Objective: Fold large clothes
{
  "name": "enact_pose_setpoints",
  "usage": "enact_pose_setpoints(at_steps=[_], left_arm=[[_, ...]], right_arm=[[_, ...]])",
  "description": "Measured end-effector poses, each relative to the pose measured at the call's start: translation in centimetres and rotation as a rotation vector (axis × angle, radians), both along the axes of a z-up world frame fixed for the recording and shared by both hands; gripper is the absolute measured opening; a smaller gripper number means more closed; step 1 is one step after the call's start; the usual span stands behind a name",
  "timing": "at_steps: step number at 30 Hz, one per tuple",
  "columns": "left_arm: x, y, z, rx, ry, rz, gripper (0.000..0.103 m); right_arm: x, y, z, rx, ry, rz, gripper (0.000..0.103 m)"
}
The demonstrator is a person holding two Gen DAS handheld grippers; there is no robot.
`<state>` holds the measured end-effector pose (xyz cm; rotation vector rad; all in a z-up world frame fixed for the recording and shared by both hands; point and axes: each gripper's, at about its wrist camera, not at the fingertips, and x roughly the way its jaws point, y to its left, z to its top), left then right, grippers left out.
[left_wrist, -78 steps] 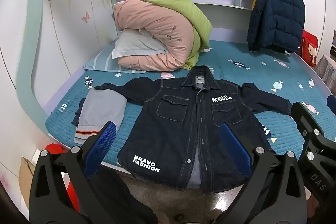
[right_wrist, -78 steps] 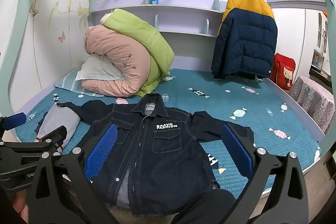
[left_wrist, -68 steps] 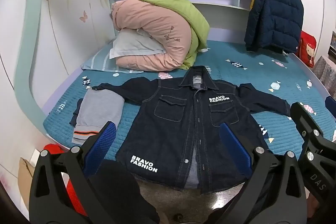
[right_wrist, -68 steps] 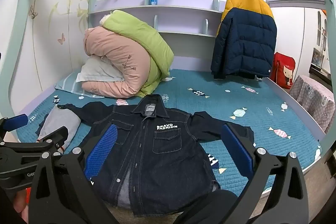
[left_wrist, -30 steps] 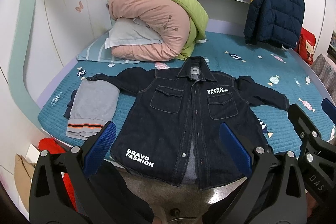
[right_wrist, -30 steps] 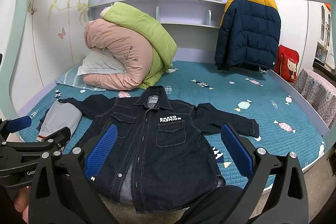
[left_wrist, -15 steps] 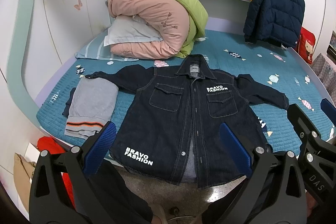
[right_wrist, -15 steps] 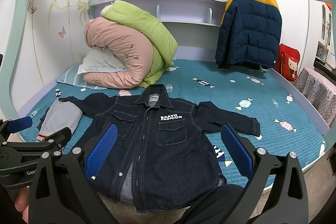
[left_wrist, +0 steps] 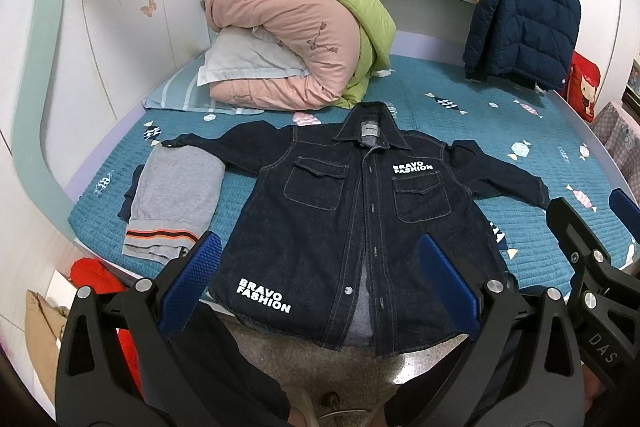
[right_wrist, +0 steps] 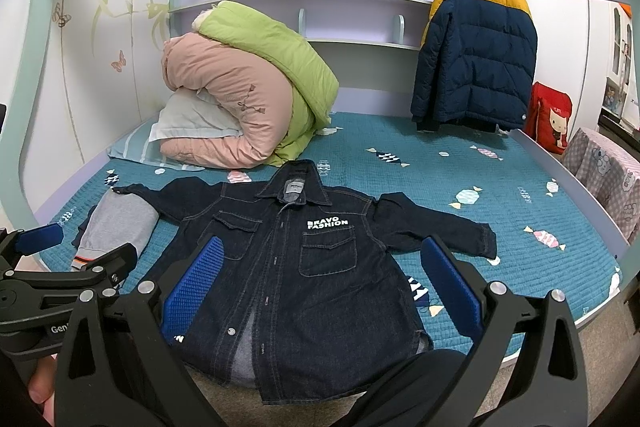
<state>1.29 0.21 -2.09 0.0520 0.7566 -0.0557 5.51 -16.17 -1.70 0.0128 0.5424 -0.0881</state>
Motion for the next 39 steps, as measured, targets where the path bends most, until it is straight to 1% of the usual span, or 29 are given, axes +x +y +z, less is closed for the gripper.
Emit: enact_pose_setpoints(at_steps=[9, 17, 20, 24, 29, 32, 36, 39], left_arm=[[-0.4, -0.1, -0.1, -0.001, 0.011, 0.009, 0.098], [-1.5, -0.5, -0.6, 0.001, 0.017, 0.023, 0.098], [-0.7, -0.1, -0.4, -0.001, 0.037, 0.024, 0.098], [1.1, 0.5, -0.5, -0.032, 0.088, 0.02, 0.098], [3.5, 1.2, -0.6, -0.043, 0.109, 0.018, 0.098], [4.9, 1.6, -1.4, -0.053, 0.133, 0.02, 0.098], [6.7, 2.2, -2.7, -0.073, 0.167, 0.025, 0.098], [8.2, 2.8, -3.8, -0.098, 0.193, 0.018, 0.098]], right_arm=[[-0.5, 0.2, 0.1, 0.013, 0.0, 0.03, 0.096], [0.4, -0.2, 0.4, 0.025, 0.014, 0.05, 0.096], [1.2, 0.2, 0.2, 0.023, 0.028, 0.051, 0.096], [2.2, 0.3, 0.2, 0.019, 0.041, 0.054, 0.096], [3.6, 0.8, -0.5, 0.019, 0.063, 0.048, 0.096], [4.6, 0.9, -1.1, 0.026, 0.084, 0.041, 0.096], [5.8, 1.6, -2.0, -0.01, 0.095, 0.033, 0.096], [7.2, 1.8, -2.9, 0.003, 0.116, 0.028, 0.096]])
